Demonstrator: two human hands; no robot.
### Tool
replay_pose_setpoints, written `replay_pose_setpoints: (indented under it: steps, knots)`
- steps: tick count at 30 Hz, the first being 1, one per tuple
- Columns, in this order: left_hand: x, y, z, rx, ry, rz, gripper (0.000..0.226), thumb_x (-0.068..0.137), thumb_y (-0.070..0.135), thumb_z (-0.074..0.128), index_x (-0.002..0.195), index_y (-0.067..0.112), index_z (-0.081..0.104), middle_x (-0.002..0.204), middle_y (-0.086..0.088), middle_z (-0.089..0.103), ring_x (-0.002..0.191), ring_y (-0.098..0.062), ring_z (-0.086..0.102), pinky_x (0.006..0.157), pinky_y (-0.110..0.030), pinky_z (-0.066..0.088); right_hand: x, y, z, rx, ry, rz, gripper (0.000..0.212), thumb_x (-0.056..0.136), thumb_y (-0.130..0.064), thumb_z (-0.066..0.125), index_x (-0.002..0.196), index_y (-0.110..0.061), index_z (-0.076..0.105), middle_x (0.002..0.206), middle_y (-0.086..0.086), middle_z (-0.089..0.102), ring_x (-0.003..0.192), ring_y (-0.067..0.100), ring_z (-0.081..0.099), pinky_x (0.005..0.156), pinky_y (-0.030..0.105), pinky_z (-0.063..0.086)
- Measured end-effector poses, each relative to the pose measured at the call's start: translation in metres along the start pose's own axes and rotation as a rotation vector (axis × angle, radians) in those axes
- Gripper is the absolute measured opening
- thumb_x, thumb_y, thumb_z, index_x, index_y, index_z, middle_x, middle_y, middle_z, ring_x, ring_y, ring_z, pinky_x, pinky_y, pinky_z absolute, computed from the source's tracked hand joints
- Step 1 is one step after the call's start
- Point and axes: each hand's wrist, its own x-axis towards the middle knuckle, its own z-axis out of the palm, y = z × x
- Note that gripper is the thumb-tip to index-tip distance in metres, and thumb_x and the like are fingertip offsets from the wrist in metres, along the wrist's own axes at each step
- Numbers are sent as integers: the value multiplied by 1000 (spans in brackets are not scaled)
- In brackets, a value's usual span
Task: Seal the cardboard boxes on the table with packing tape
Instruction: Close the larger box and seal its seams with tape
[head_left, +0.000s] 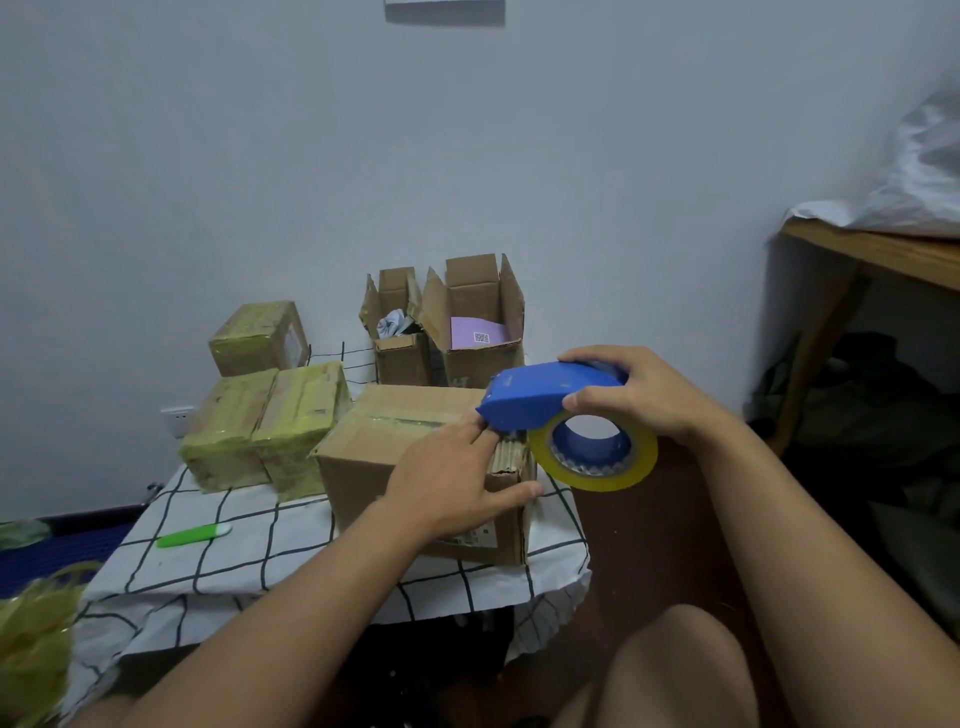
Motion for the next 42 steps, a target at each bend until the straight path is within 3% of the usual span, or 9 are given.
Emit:
replay_pose_setpoints:
  steps: [9,11,13,15,23,30,35,42]
  knots:
    - [2,1,3,32,5,0,68,89,75,32,145,36,34,143,14,39,118,-15,53,76,-32,47,-4,15,4,63,18,4,53,71,-47,72,122,-37,62,116,-14,62,100,5,63,79,15,46]
    - [2,-1,5,35,-5,-4,69,89,74,30,148,37,29,150,14,36,128,-14,48,84,-33,48,-11,20,-3,72,14,10,50,70,-45,73,119,-37,64,115,-15,64,99,0,63,78,14,46]
    - [4,-1,6,34,-40,-19,75,90,76,27,154,38,17,160,13,22,144,-12,30,101,-37,43,-21,28,-10,92,28,29,46,69,-44,73,114,-39,65,113,-15,65,98,-2,63,79,15,46]
    - [5,0,5,35,-48,-38,78,90,75,26,156,36,11,163,12,14,148,-9,19,109,-37,37,-27,32,-14,116,42,36,41,68,-42,74,108,-42,66,111,-15,67,98,0,65,81,16,48]
    - [3,1,7,16,-32,-39,70,92,71,28,154,45,8,163,12,12,149,-10,16,109,-39,36,-33,41,-21,139,41,55,53,59,-54,74,110,-41,69,114,-14,68,101,3,66,86,21,51]
    - [1,4,4,9,-35,-58,66,93,68,31,153,47,12,163,12,14,148,-11,19,110,-37,35,-47,55,-26,226,79,91,45,65,-32,78,109,-35,71,108,-16,72,99,3,68,76,14,53]
    - [-1,3,4,7,-51,-39,62,94,69,28,149,56,3,163,9,14,148,-14,20,110,-40,35,-52,57,-27,196,59,100,46,66,-34,77,112,-37,69,112,-16,70,97,0,67,77,15,54]
    - [-1,5,2,0,-68,-52,59,94,68,29,148,57,10,163,11,14,149,-13,19,110,-41,35,-60,63,-23,175,39,119,49,67,-38,77,115,-39,67,118,-17,66,101,-2,66,77,14,53]
